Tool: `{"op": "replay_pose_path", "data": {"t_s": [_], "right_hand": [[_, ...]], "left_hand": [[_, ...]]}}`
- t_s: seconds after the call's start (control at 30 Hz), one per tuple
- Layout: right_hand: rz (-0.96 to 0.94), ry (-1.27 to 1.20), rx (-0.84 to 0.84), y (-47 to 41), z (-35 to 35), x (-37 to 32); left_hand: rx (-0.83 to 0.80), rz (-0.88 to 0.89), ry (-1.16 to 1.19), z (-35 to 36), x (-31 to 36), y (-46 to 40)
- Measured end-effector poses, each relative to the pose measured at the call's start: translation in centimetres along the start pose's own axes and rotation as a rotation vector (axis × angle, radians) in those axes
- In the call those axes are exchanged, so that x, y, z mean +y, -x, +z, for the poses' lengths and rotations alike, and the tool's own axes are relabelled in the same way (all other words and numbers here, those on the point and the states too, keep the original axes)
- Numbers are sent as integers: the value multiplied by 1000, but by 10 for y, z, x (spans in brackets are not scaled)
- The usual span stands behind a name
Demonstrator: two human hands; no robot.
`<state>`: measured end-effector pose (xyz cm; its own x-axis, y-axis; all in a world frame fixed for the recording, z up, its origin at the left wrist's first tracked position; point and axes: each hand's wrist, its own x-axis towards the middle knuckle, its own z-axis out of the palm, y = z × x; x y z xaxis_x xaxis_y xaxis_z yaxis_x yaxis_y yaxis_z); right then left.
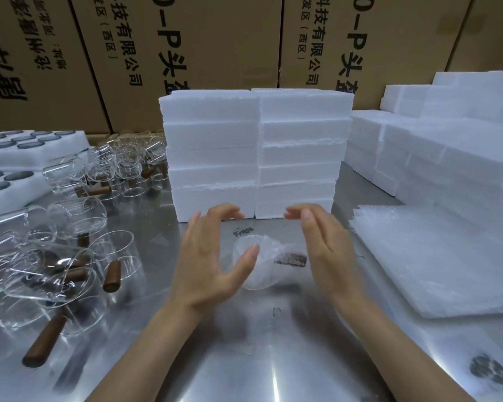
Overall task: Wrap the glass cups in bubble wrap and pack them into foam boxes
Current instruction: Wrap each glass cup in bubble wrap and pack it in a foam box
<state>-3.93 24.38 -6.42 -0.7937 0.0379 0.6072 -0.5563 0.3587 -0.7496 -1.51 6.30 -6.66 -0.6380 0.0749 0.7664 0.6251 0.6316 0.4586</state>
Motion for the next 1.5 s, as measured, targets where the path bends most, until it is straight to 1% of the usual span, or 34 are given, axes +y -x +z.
{"op": "replay_pose_path", "data": {"t_s": [0.07, 0.13, 0.2, 0.27, 0.4, 0.47, 0.63, 0.7, 0.93, 1.03, 1.2, 1.3, 1.37, 1.5], "right_hand": [[108, -94, 61, -6, -3, 4], [269, -172, 151, -22, -10, 9], [434, -251, 213, -51, -25, 8], [520, -313, 258, -84, -40, -2], [548, -320, 267, -139, -54, -17], [549, -368, 242, -154, -52, -20], [509, -267, 131, -170, -45, -9], [496, -274, 135, -169, -42, -4], [472, -269, 188, -170, -44, 8], [459, -320, 219, -165, -47, 5], [406, -430, 291, -146, -59, -14], [382, -534, 327, -123, -73, -24], [390, -558, 347, -103, -80, -24], [470, -563, 372, -60, -81, -7]], "left_hand": [[-42, -155, 156, 6, -5, 2], [-22, -359, 357, 10, -10, -1], [-3, -502, 450, 11, -16, -11], [-36, -544, 417, 12, -19, -32], [-99, -533, 357, 23, -7, -106], [-92, -546, 360, 34, 2, -138], [-38, -644, 343, 60, -1, -160], [-9, -643, 319, 63, -4, -161], [-12, -622, 280, 68, -5, -164], [0, -597, 302, 70, 3, -161], [7, -504, 328, 62, 28, -146], [-38, -429, 334, 54, 42, -122], [-84, -389, 333, 50, 46, -99], [-197, -352, 272, 45, 39, -56]]}}
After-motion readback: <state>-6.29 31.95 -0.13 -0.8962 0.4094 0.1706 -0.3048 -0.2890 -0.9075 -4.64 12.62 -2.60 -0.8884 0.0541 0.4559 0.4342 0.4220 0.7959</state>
